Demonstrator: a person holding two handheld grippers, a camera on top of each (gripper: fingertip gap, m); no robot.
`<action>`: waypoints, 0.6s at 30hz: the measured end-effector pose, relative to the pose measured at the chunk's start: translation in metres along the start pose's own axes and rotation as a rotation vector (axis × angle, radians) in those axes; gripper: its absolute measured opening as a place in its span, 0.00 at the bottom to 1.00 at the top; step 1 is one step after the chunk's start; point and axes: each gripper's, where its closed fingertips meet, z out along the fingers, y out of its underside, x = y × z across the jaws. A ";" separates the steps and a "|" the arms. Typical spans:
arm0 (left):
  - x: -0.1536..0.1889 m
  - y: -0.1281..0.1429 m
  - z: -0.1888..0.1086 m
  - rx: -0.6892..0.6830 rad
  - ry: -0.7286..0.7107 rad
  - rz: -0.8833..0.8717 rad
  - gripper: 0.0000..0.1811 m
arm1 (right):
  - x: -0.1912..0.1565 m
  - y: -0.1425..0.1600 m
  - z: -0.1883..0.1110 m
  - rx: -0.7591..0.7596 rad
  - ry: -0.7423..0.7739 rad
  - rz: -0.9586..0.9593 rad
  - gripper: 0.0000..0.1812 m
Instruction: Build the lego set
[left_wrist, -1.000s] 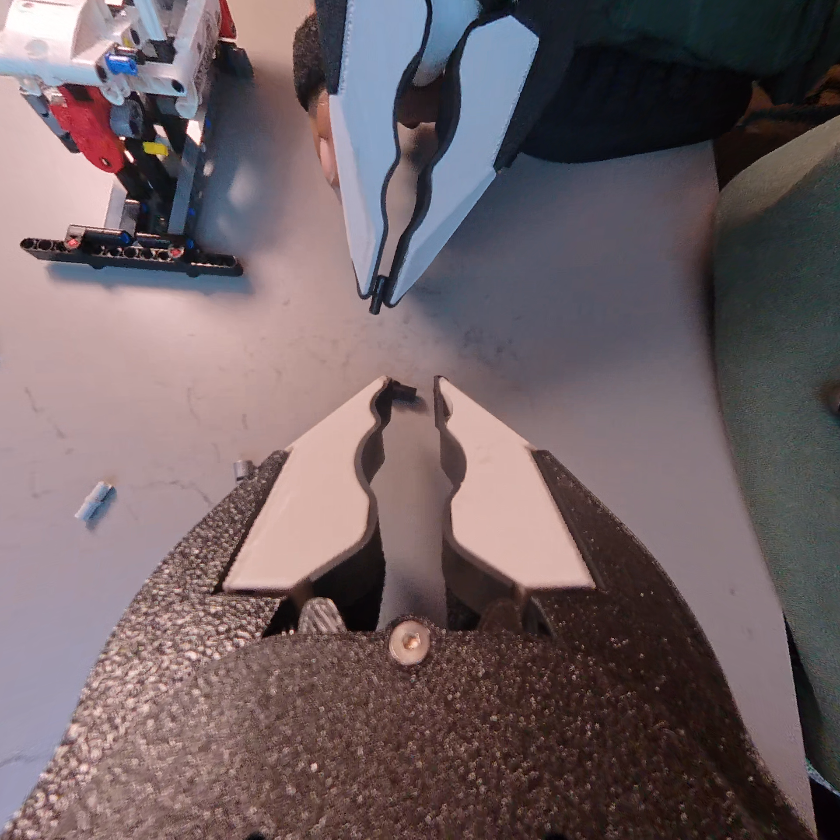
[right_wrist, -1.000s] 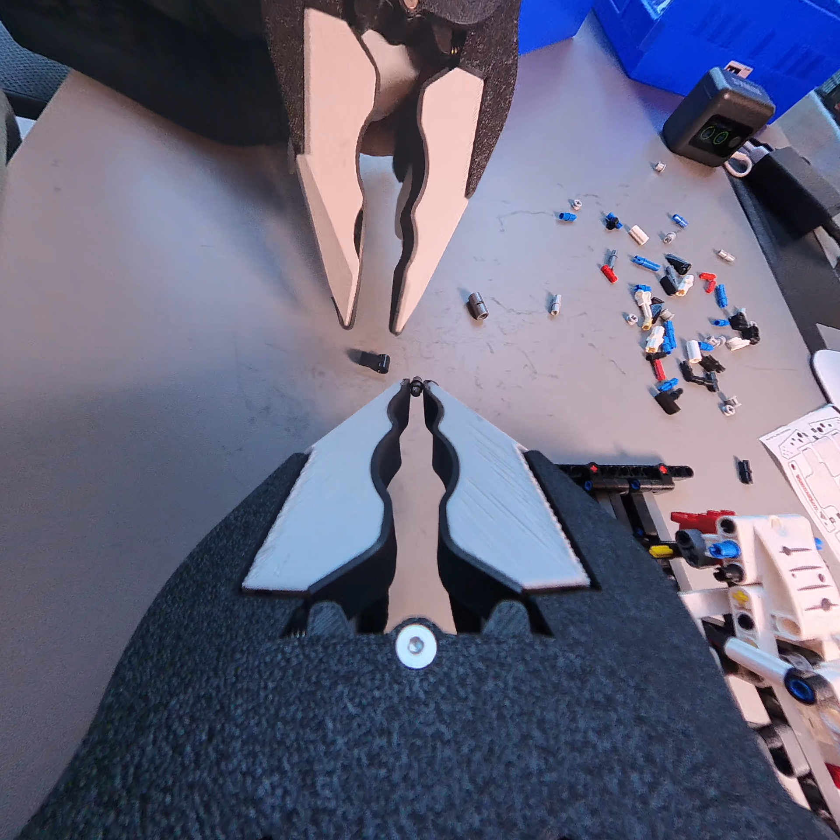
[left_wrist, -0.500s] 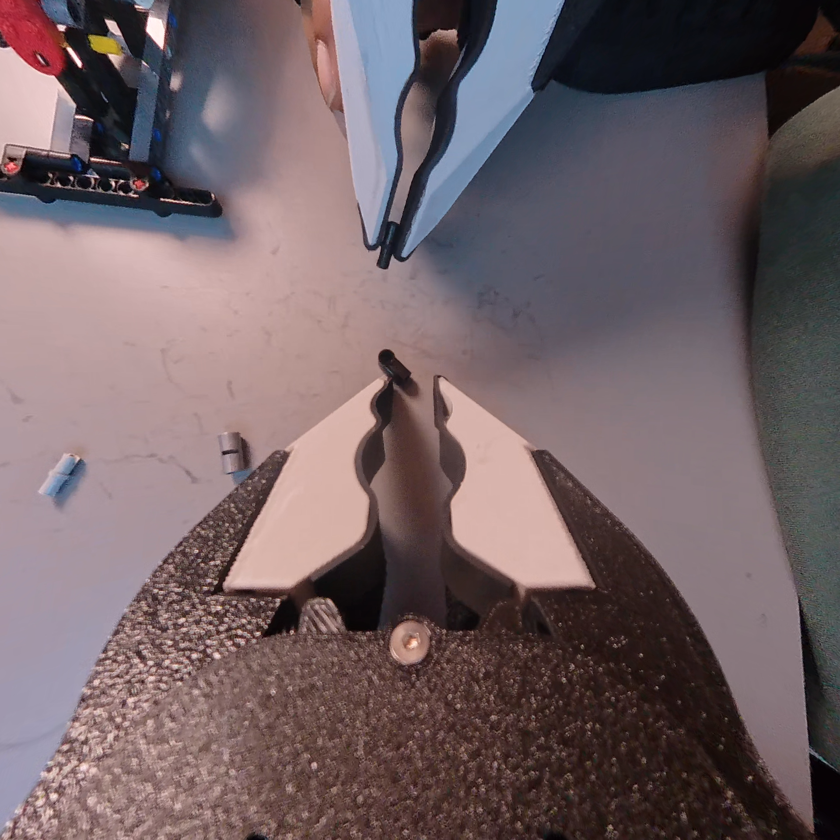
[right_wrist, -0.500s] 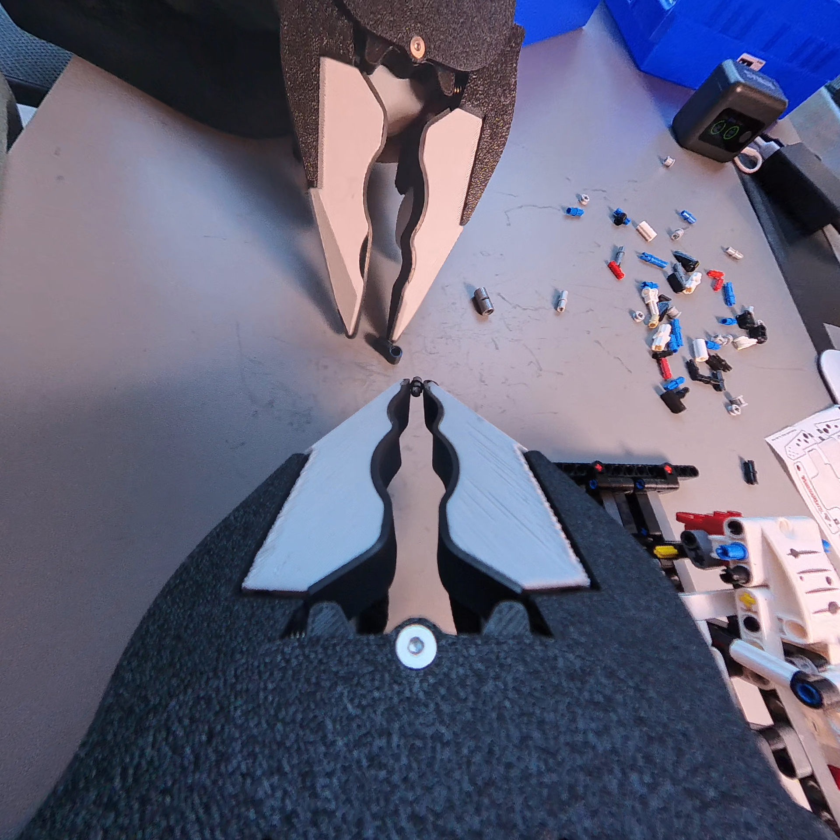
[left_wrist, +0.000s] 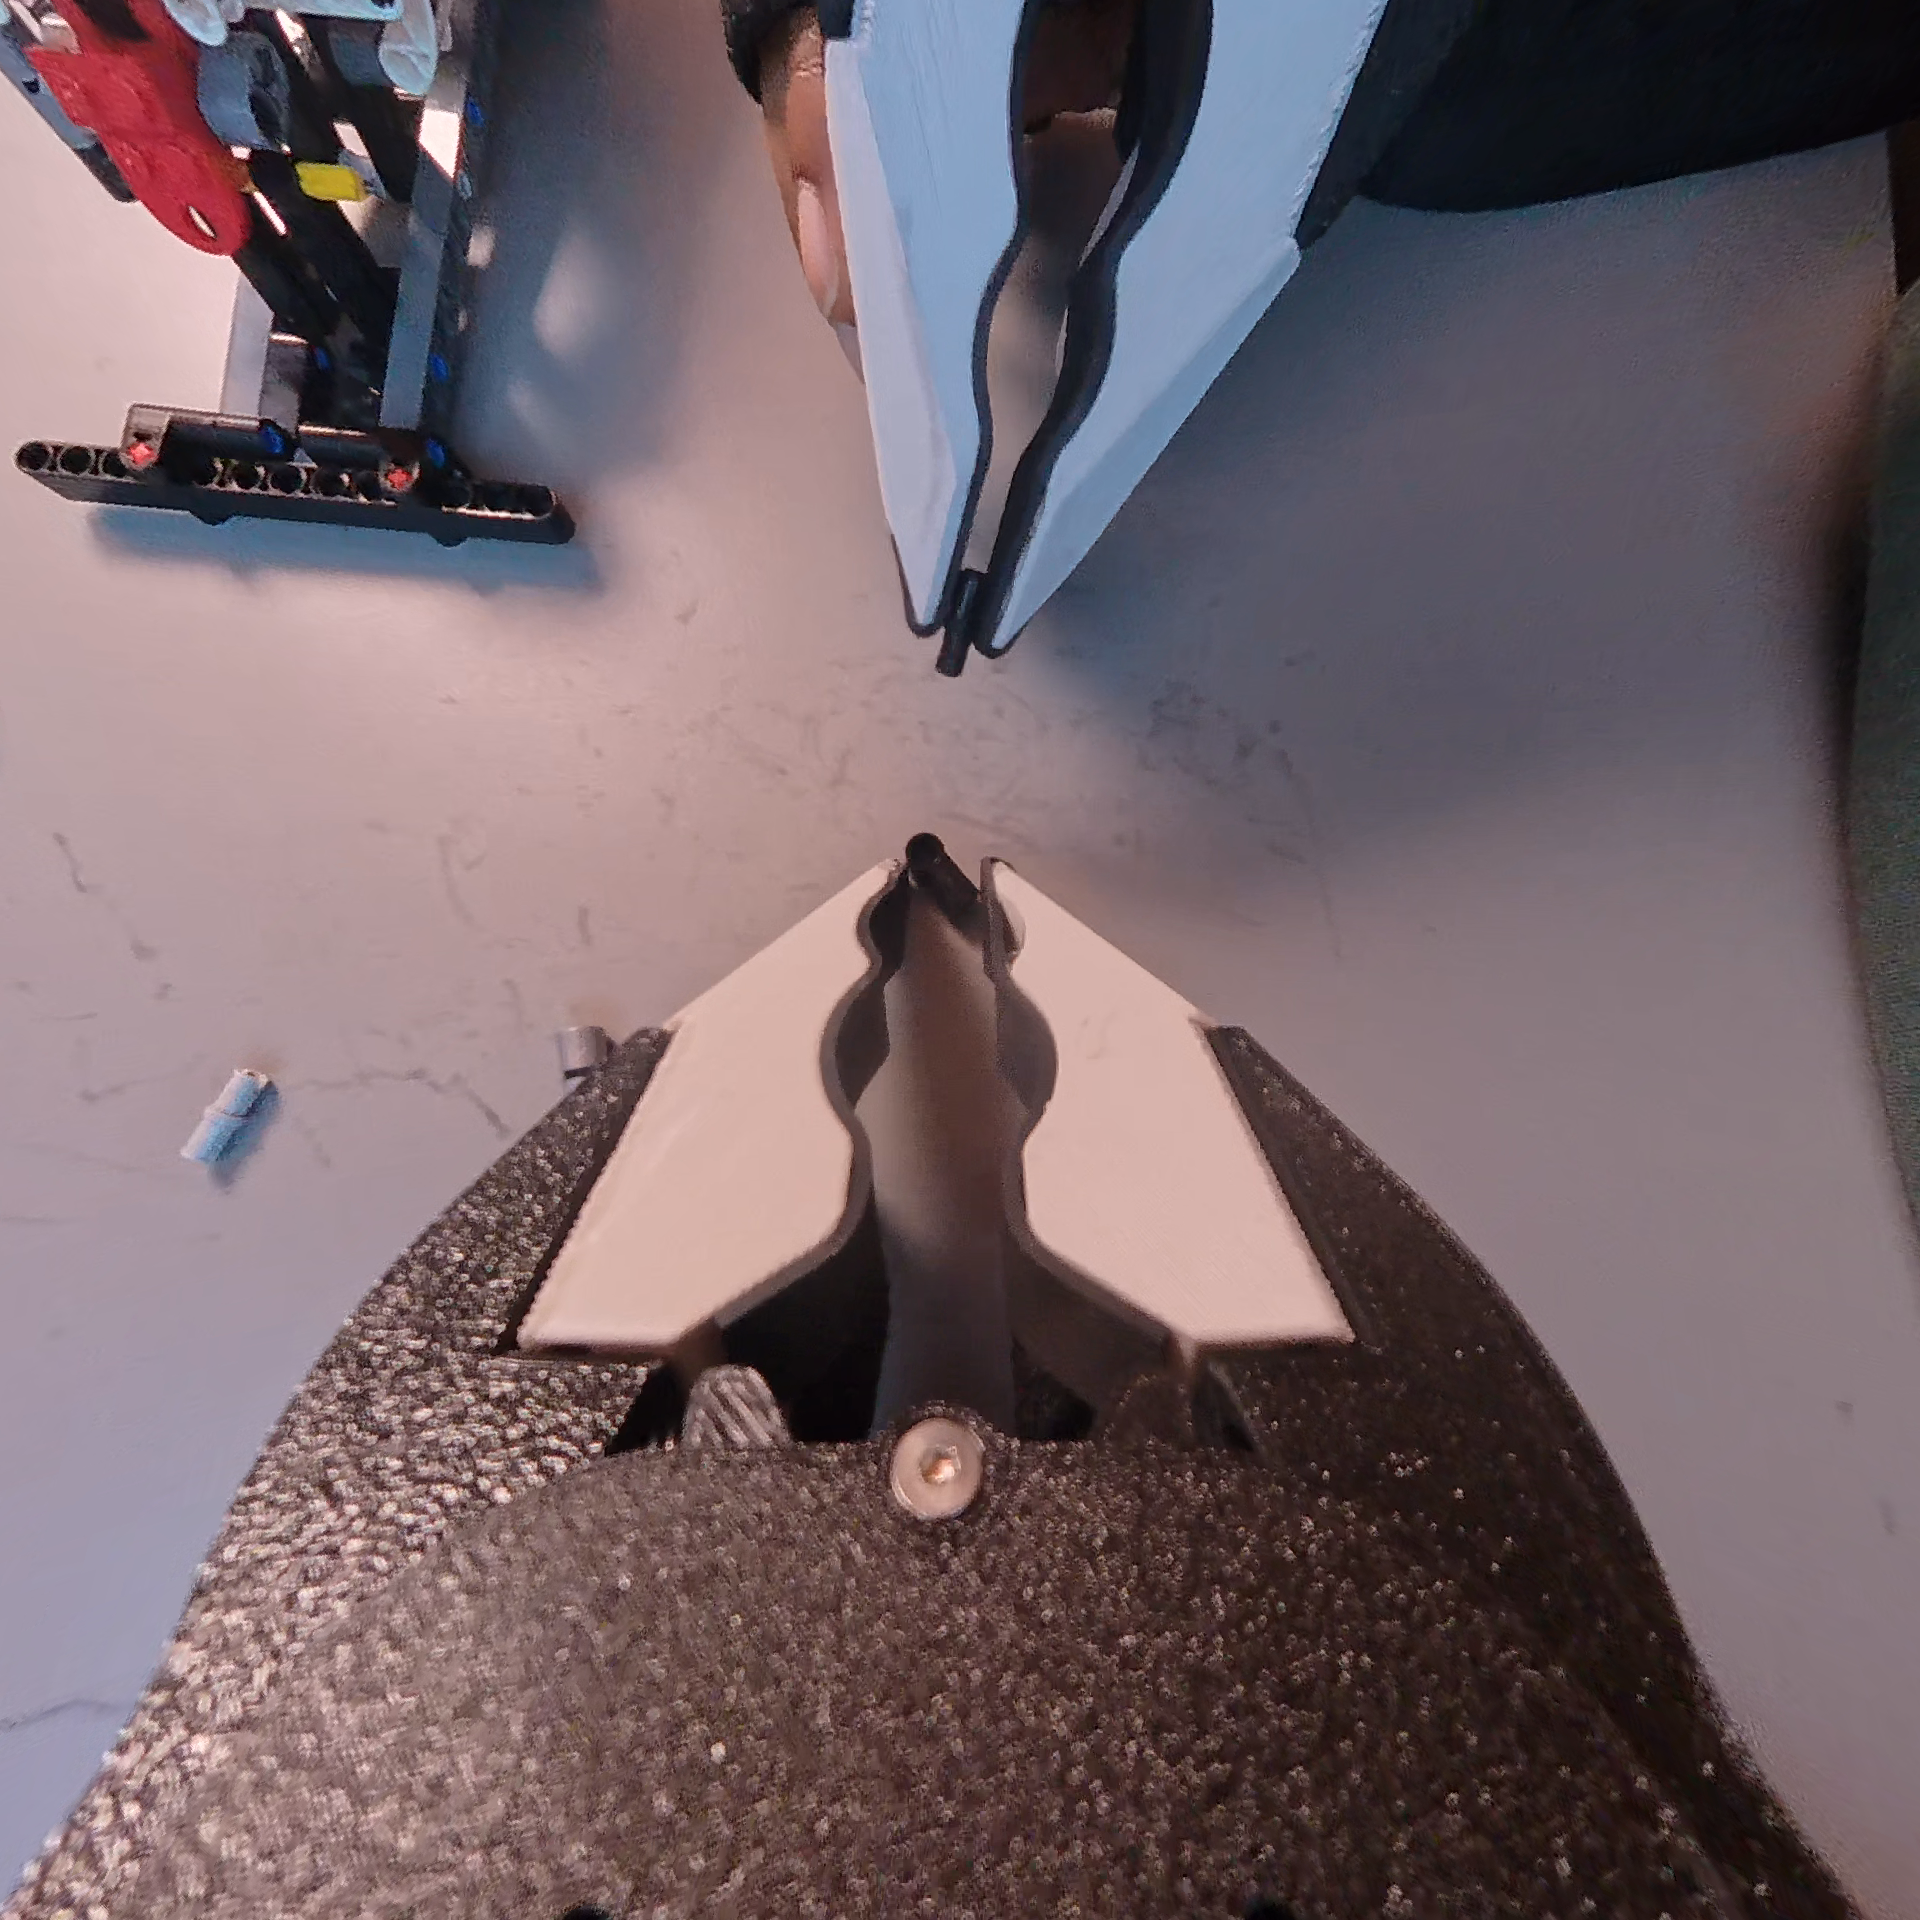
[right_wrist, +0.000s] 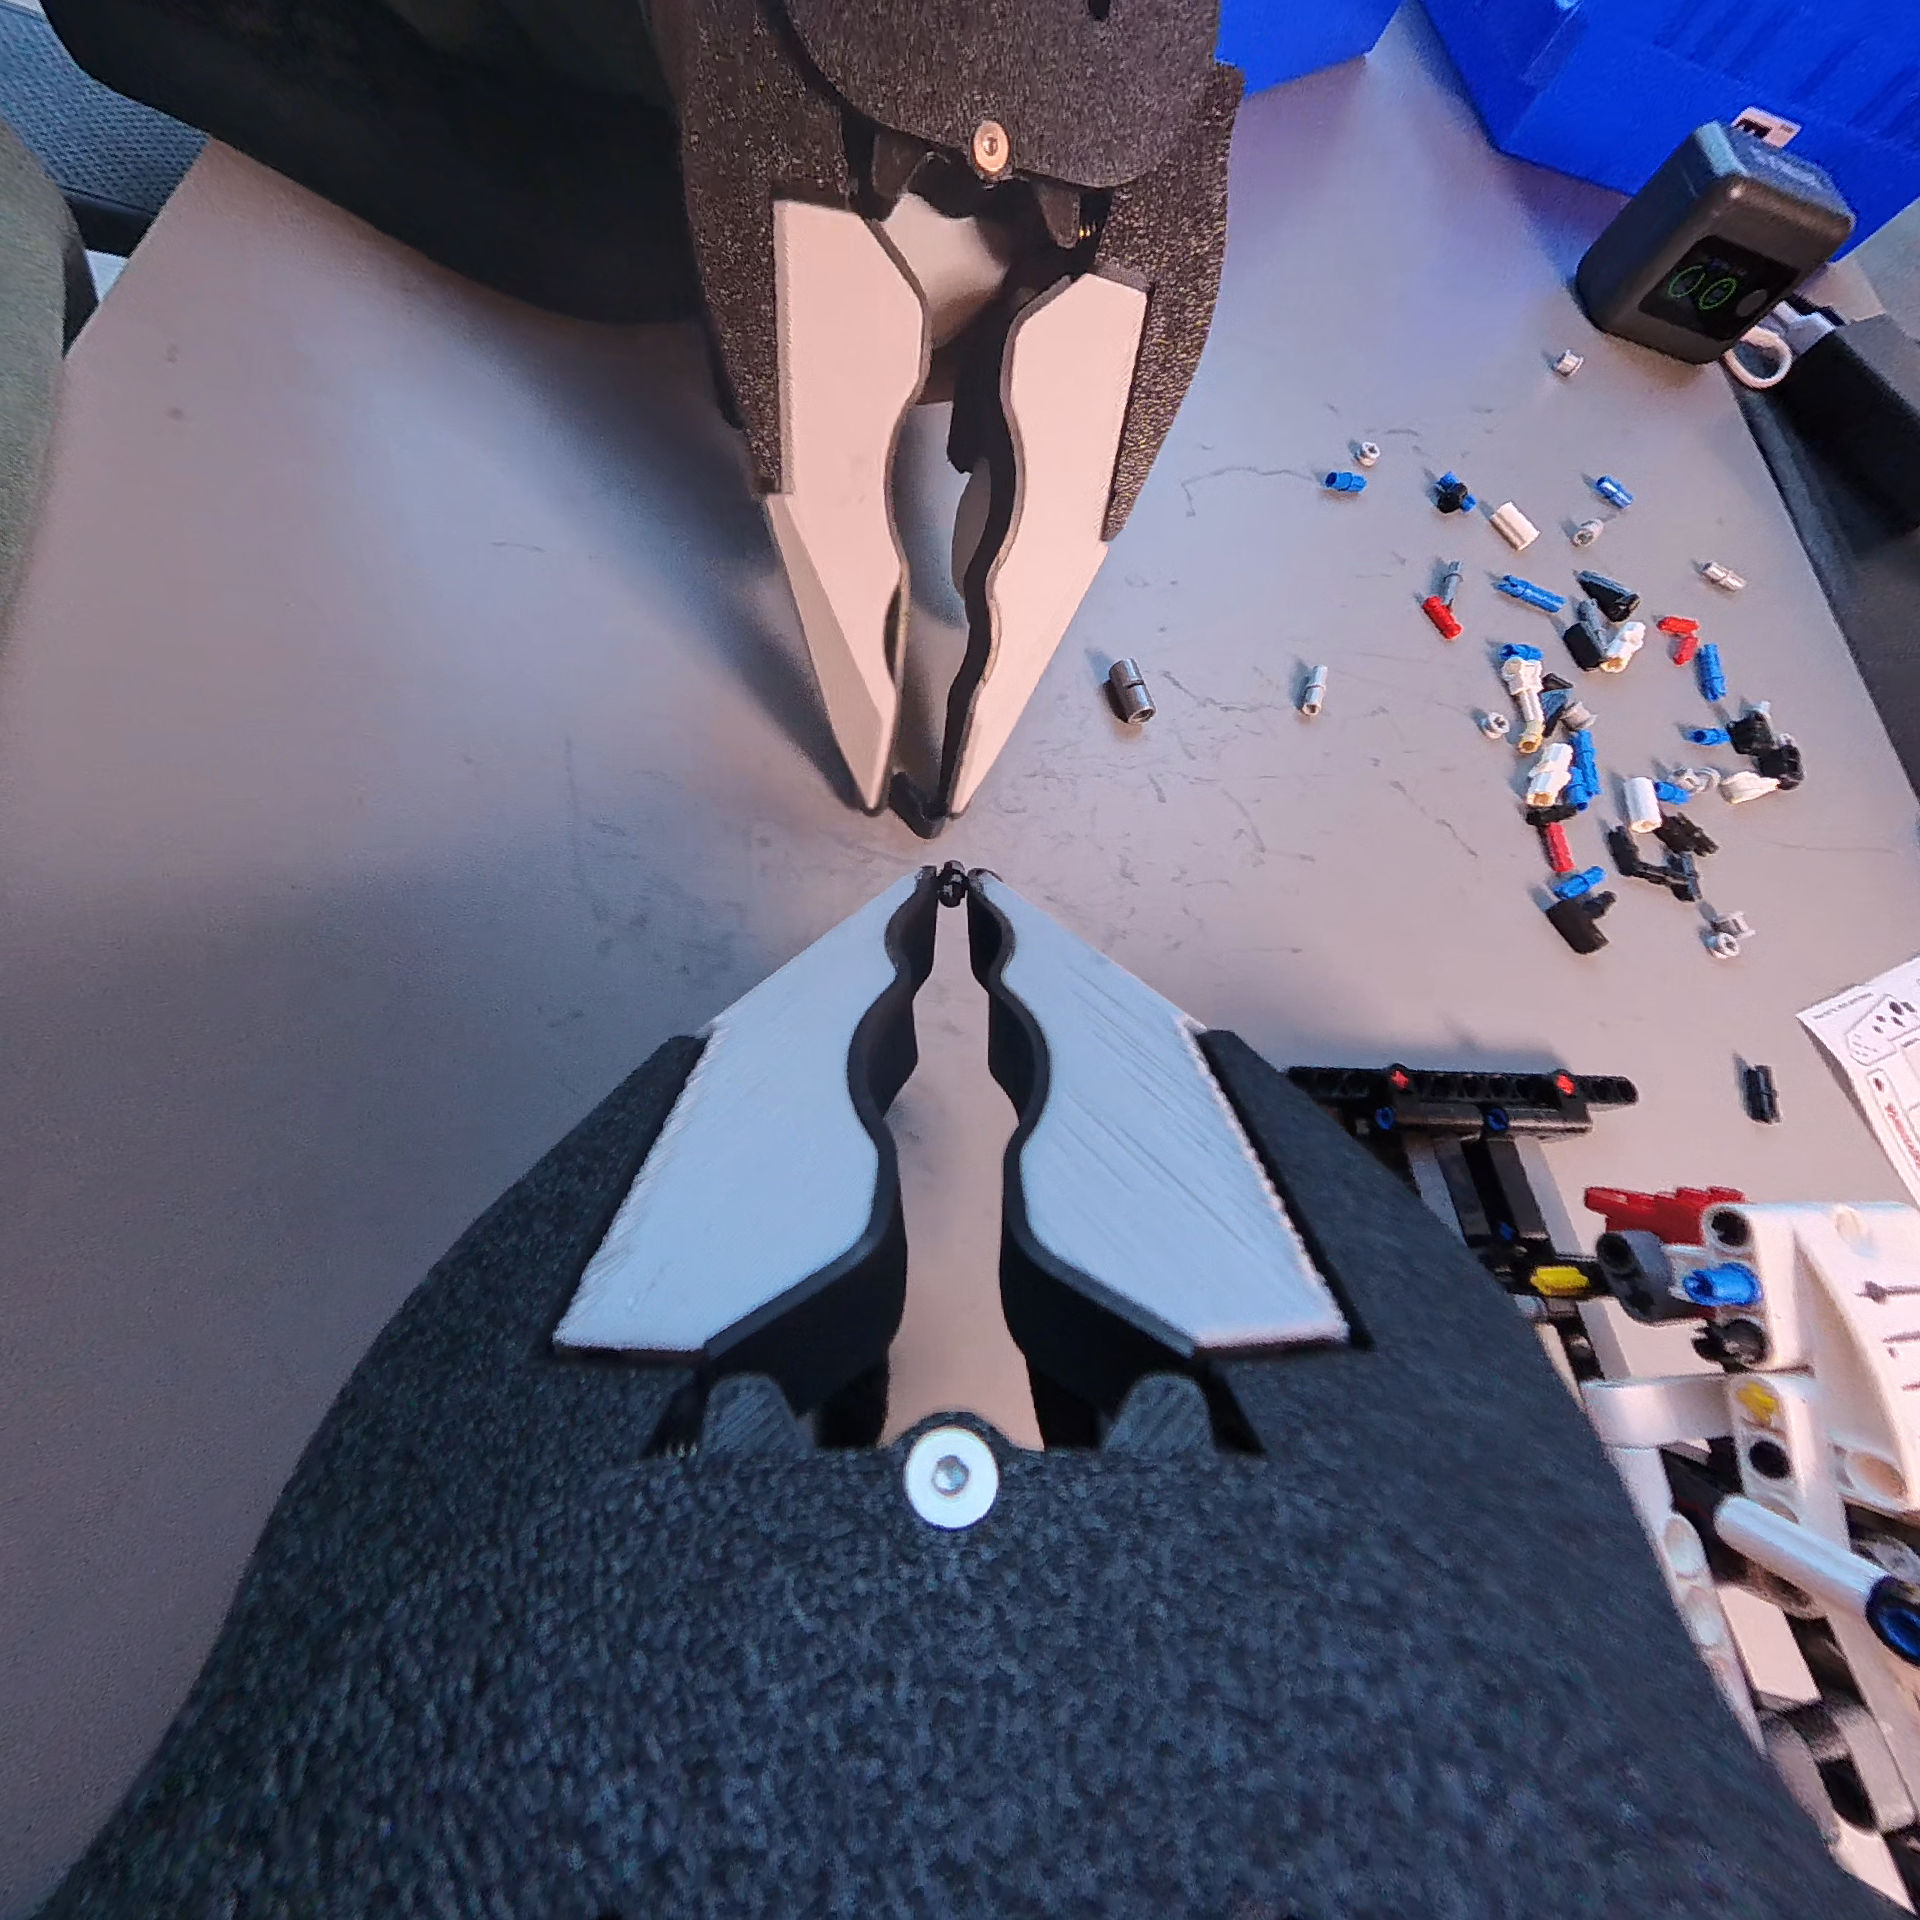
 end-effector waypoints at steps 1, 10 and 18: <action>-0.002 0.000 0.000 -0.002 0.000 0.006 0.06 | -0.001 0.000 0.000 0.001 -0.005 0.001 0.03; -0.002 -0.003 0.004 0.006 0.064 0.084 0.04 | -0.003 0.001 0.003 -0.005 -0.020 0.006 0.03; 0.017 -0.011 0.011 0.003 0.139 0.158 0.05 | -0.016 0.002 0.002 -0.032 -0.090 0.020 0.03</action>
